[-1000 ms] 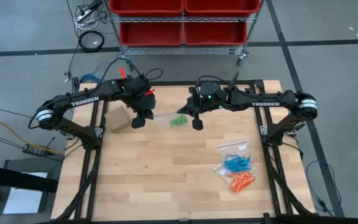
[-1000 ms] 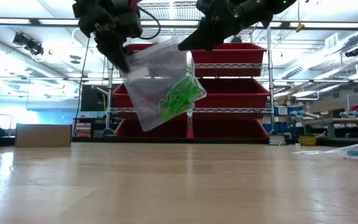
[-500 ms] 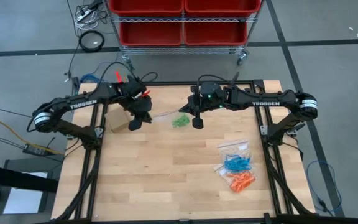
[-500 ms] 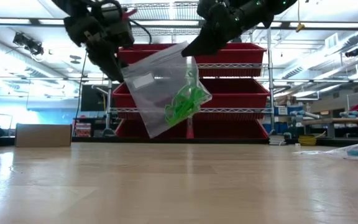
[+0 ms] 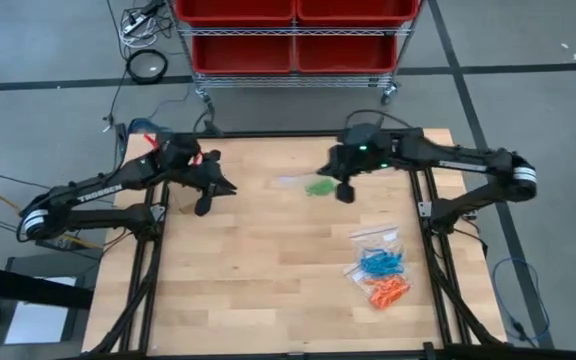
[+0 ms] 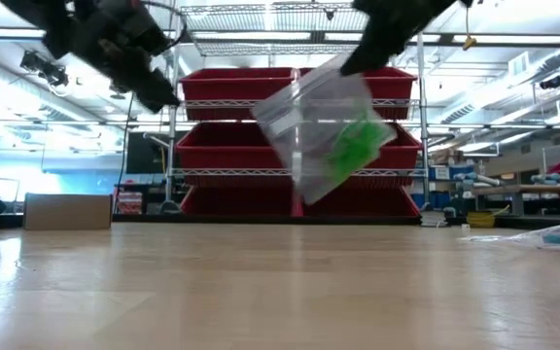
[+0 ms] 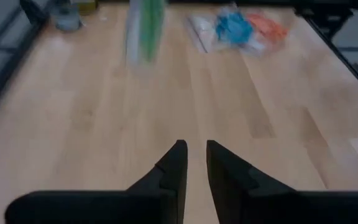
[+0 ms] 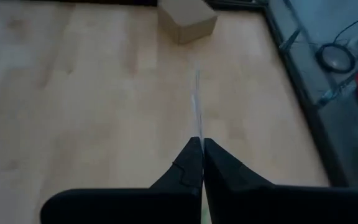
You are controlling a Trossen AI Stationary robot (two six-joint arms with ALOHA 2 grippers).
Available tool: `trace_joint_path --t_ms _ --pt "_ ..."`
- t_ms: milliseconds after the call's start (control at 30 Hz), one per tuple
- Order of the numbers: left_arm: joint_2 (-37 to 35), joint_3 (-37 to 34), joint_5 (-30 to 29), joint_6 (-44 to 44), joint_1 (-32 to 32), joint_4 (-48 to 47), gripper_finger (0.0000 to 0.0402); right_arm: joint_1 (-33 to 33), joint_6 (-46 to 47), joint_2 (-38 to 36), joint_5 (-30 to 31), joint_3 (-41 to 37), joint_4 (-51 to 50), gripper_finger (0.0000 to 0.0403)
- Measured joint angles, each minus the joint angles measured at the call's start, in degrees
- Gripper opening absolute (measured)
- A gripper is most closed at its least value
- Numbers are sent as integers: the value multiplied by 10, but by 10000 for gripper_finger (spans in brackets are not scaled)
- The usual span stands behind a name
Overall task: Sort rubber bands
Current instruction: Close the transparent zip bag
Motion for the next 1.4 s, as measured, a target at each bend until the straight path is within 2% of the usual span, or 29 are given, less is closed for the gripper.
trace_joint_path --t_ms 133,333,400,600,700,767,867,933,1033,1133,1333,1400 --pt "-10 -34 -2 -31 0 29 68 10 65 -69 -32 -16 -53 0" --pt "-1 -68 3 -71 -6 73 68 83 181 -170 -38 -108 -79 0" --pt "2 -75 1 -87 -9 110 68 113 228 -200 -16 -149 -77 0" --pt "1 -82 2 -113 -23 144 68 241 406 -308 55 -260 -52 0" --pt "1 -82 0 -116 -27 164 68 311 458 -355 145 -286 -44 0" --pt "1 -82 -1 -117 -27 190 68 340 498 -378 218 -302 -88 0" --pt "2 -82 -3 -133 -27 222 68 355 577 -405 267 -328 -174 0" --pt "3 -82 -4 -135 -27 240 68 355 628 -414 264 -357 -204 0" --pt "4 -82 -5 -141 -27 248 68 352 667 -431 234 -399 -185 0" --pt "5 -82 -7 -141 -27 253 68 349 687 -430 250 -424 -180 0" --pt "5 -82 -8 -141 -27 253 68 341 671 -426 361 -433 -182 0" --pt "5 -82 -8 -141 -27 253 68 328 663 -427 376 -433 -182 0"
